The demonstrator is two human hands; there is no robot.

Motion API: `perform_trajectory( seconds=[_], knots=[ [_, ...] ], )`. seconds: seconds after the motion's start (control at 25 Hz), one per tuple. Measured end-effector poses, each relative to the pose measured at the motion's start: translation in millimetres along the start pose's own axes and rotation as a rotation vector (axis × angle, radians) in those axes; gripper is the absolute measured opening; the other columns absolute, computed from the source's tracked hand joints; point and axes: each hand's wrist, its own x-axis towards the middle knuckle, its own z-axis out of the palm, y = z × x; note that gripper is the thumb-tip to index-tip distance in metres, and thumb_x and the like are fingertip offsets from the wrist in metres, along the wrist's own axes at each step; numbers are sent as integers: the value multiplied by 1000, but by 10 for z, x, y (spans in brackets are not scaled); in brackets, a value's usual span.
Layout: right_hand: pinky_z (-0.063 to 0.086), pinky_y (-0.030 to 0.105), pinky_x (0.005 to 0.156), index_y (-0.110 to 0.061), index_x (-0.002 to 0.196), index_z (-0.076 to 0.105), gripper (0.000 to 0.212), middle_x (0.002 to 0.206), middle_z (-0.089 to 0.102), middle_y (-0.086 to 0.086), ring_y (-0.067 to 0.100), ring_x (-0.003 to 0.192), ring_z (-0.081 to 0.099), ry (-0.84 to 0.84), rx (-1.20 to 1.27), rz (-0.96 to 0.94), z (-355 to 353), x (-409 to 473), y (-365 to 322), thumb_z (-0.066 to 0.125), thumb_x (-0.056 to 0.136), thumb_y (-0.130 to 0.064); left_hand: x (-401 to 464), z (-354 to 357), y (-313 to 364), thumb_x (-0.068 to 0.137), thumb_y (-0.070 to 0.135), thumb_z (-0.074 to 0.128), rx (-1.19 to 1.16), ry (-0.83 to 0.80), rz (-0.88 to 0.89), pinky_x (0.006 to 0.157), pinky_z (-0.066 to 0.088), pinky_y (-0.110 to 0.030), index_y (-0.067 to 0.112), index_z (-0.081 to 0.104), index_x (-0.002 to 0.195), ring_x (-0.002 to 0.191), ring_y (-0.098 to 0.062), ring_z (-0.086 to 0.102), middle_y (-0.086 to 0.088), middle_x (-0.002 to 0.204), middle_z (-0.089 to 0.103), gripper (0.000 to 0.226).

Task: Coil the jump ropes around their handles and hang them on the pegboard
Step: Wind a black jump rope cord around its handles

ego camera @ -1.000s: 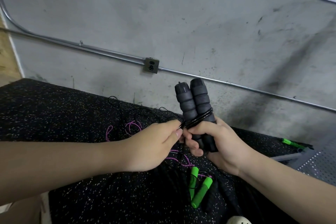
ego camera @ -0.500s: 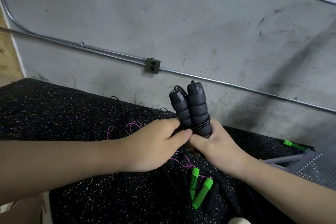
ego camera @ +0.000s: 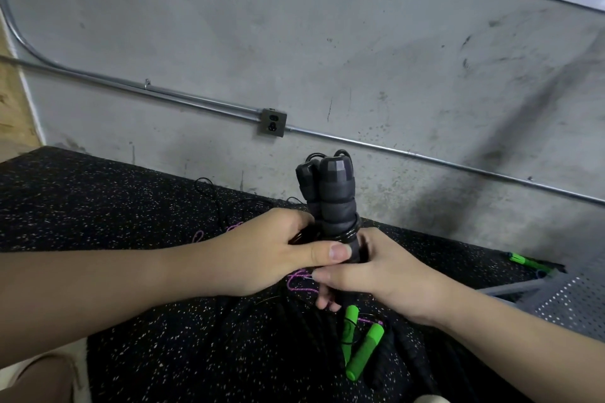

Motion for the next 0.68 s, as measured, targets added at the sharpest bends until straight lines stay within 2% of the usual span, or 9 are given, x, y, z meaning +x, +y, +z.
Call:
perform_trajectory(
  seconds=[0.08,0.12,0.2,0.24,0.32,0.4,0.48,0.6,0.68],
  knots=[
    [52,30,56,-11,80,69,6,67,65,7,20,60,65,63,-61,-28,2,13,5,70,84,-7,-2,12,6,78,72,67,123,102,-130,64,52,-20,14,73,103,64,0,66,13,74,72,63],
    [52,31,56,-13,77,70,7,67,64,7,21,60,65,100,-74,-38,-5,20,7,70,82,-8,-10,2,-2,69,85,65,183,138,-182,60,48,-22,14,74,96,58,-1,60,13,66,67,76],
    [53,32,56,-11,78,71,3,68,64,8,23,60,64,152,-65,-52,-21,42,28,70,78,-8,-3,-23,-60,66,92,62,225,174,-149,75,54,-33,22,76,90,71,-7,67,4,77,75,75],
    [54,32,56,-6,85,73,10,68,65,8,23,59,64,173,-69,-56,-39,58,52,70,76,-9,-2,-16,-39,70,88,63,214,202,-101,81,56,-35,25,76,89,78,-8,70,3,84,77,67],
    [55,31,57,4,102,72,33,69,67,8,23,59,64,214,-75,-45,-76,89,65,70,73,-10,22,10,-20,74,84,63,232,264,-30,79,56,-41,22,75,90,76,-9,69,-2,85,76,65],
    [56,31,57,2,103,73,29,71,68,11,24,60,65,251,-77,-51,-79,113,57,67,75,0,71,53,-20,71,86,58,288,310,-21,83,57,-47,18,75,98,83,-17,72,-3,90,76,75],
    [57,36,60,-1,98,73,20,74,70,13,25,61,66,300,-98,-43,-49,137,49,70,81,8,86,83,-26,73,84,55,285,331,-4,85,57,-49,20,76,101,92,-22,73,-1,94,78,73],
    [61,47,66,-9,102,69,29,85,74,17,28,65,69,382,-150,-37,-16,164,74,83,77,-7,82,87,-64,80,75,57,225,355,30,85,57,-50,27,76,104,92,-23,74,1,94,78,57],
    [61,50,69,-15,100,71,32,86,74,17,25,67,68,374,-188,-37,4,158,64,87,73,-19,62,87,-91,84,69,60,159,317,39,90,58,-51,28,75,111,98,-22,74,2,101,79,52]
  ],
)
